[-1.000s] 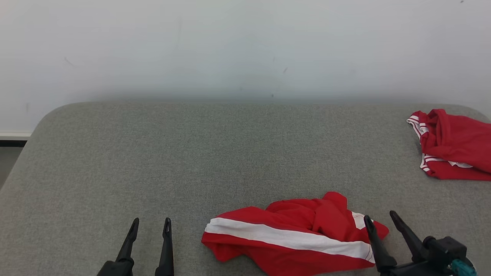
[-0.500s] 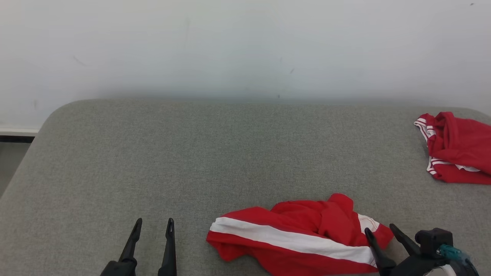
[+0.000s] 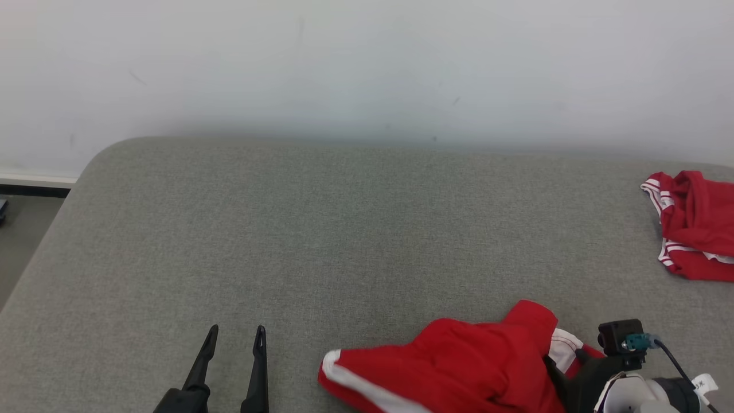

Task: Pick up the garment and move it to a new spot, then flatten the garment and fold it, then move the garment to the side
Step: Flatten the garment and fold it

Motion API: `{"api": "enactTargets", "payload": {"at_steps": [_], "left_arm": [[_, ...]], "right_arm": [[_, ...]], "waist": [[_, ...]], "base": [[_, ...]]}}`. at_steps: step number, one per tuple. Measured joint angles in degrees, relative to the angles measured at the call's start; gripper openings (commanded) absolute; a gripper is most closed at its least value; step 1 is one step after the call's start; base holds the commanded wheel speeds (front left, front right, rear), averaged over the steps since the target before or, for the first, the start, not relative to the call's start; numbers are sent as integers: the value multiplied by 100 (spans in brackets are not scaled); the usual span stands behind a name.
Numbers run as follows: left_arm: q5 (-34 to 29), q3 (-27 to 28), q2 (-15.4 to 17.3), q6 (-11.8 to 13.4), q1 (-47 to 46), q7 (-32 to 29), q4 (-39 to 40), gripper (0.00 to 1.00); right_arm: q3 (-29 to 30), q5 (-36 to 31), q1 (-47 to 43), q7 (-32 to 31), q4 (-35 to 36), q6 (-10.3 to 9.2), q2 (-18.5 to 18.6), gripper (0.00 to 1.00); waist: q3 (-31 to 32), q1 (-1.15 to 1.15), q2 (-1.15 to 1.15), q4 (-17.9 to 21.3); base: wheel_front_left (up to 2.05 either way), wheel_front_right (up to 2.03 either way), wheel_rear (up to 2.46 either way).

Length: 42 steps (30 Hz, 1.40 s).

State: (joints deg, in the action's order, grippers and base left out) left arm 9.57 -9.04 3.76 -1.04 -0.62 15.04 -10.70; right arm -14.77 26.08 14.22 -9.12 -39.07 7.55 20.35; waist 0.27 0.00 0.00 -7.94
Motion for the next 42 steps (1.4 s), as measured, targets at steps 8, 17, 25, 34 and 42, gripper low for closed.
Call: {"api": "enactTargets", "payload": {"at_steps": [8,17,25,34,42], "left_arm": [[8,25,-3,2,-9,0,-1,100],[9,-112,-26,-37,-171,0,-38,100],[43,-274,-57,-47,-347,0,-114,100],[52,-297,-67,3,-414,0,-169,100],[49,-170,9,12,-258,0,-164,100]], "right_arm": [[-120,147,708,342,-387,0,42,0],[-33,153,2262,869,-854,0,100,0],[78,-230,3756,1501,-1985,0,56,0],[9,-616,4125,1631,-3122,0,-56,100],[-119,-338,3849,2142,-2967,0,-62,100]], "waist": [[-79,0,0,-96],[-198,0,0,-250],[-367,0,0,-556],[-435,-1,0,-712],[-136,0,0,-519]], "base": [[0,0,0],[0,0,0],[0,0,0],[0,0,0],[0,0,0]]}}
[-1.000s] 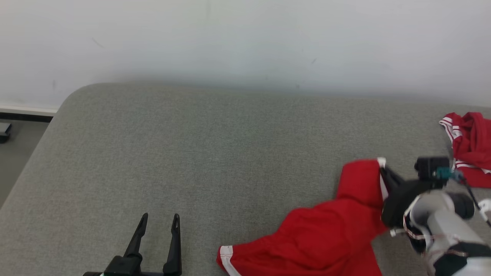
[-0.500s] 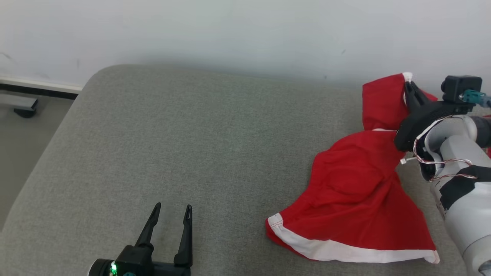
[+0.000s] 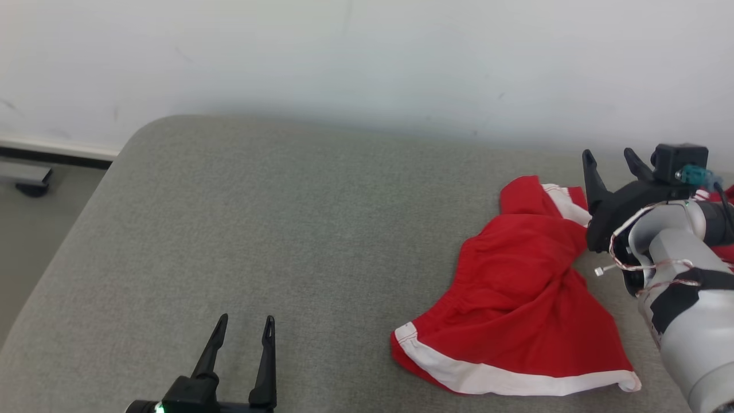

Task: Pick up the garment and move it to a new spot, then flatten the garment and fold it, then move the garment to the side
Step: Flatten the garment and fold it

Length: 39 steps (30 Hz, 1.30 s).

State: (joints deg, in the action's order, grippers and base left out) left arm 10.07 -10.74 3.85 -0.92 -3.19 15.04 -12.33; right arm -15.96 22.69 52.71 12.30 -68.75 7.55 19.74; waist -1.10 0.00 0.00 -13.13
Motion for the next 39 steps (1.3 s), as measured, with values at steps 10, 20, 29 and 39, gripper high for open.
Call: {"api": "enactTargets", "payload": {"at_steps": [10,20,29,39], "left_arm": [[1,172,141,90,246,0,169,100],[10,267,287,146,301,0,267,100],[23,483,458,378,414,0,411,100],[62,579,687,413,555,-218,653,100]], "right_arm": [[-390,639,-1163,256,1501,0,476,100],[901,378,-3543,281,4164,0,534,100],[2052,-577,-5414,261,5894,0,-597,100],[2284,-1007,-6146,-115,6535,0,-1365,100]], "waist": [[231,0,0,511],[355,0,0,992],[455,0,0,1233],[431,0,0,1376]], "base": [[0,0,0],[0,0,0],[0,0,0],[0,0,0]]}}
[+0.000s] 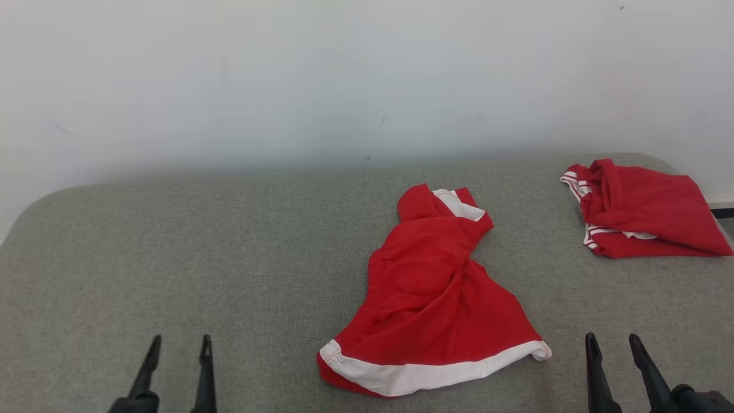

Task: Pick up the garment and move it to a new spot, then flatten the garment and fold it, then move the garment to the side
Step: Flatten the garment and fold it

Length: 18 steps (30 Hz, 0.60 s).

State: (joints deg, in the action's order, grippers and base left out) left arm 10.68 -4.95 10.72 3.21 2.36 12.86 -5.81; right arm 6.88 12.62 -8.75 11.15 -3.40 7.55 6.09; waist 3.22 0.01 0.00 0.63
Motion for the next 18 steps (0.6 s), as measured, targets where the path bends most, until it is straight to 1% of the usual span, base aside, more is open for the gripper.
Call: {"api": "enactTargets", "payload": {"at_steps": [1,3,6,7,11,15,18], "left_arm": [[8,-90,18,-120,0,-55,-22,100],[12,-276,10,-274,-7,-142,-54,100],[111,-600,-122,-536,-130,-291,-147,100],[108,-727,-140,-645,-211,-347,-268,100],[126,-1199,-155,-920,-589,-505,-898,100],[188,-1669,-127,-1028,-1056,-571,-1530,100],[282,-1892,-98,-1036,-1399,-530,-1949,100]], "right_arm": [[-10,-7,-7,-32,-5,0,0,100],[-65,15,36,-20,-49,0,53,100],[-283,25,176,-26,-316,0,287,100],[-356,32,242,-20,-446,0,366,100],[-578,82,632,-4,-1084,0,616,100],[-883,111,1124,-3,-1712,0,669,100],[-1038,164,1517,58,-2259,0,711,100]], "waist": [[-10,0,0,10],[-41,0,0,29],[-109,0,0,62],[-139,0,0,75],[-269,-1,1,143],[-433,-1,0,229],[-582,-2,1,292]], "base": [[0,0,0],[0,0,0],[0,0,0],[0,0,0],[0,0,0],[0,0,0],[0,0,0]]}}
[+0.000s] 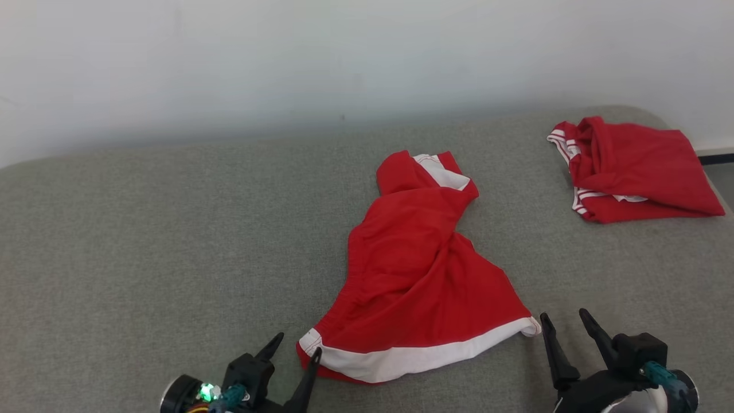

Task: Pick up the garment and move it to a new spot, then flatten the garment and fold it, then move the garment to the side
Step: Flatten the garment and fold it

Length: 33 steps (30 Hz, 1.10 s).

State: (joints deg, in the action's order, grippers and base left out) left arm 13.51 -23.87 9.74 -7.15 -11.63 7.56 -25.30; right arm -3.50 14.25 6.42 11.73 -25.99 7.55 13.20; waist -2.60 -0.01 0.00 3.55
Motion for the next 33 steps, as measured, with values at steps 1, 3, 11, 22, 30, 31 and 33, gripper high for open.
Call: {"api": "enactTargets", "payload": {"at_steps": [1,3,11,22,30,31,33], "left_arm": [[-21,-99,43,-18,-113,2,-158,100],[38,-196,83,-26,-308,70,-416,100],[681,-1120,213,-35,-948,55,-1110,100],[1751,-1917,250,-41,-1314,182,-1792,0],[1929,-1464,260,76,-1004,724,-1425,0],[1920,-1406,279,115,-943,726,-1271,0],[1919,-1240,336,138,-910,732,-937,0]], "right_arm": [[-60,1,116,23,-188,0,18,100],[-155,44,297,93,-501,0,22,100],[-489,148,862,249,-1522,0,3,100],[-840,326,1483,336,-2397,0,-145,0],[-635,376,787,336,-1233,0,74,0],[-646,387,702,335,-1078,0,131,0],[-697,419,650,336,-786,0,233,0]], "waist": [[-47,0,0,21],[-131,0,0,57],[-328,0,0,113],[-401,0,0,26],[-114,1,0,-36],[-71,1,0,-44],[7,2,0,-55]], "base": [[0,0,0],[0,0,0],[0,0,0],[0,0,0],[0,0,0],[0,0,0],[0,0,0]]}}
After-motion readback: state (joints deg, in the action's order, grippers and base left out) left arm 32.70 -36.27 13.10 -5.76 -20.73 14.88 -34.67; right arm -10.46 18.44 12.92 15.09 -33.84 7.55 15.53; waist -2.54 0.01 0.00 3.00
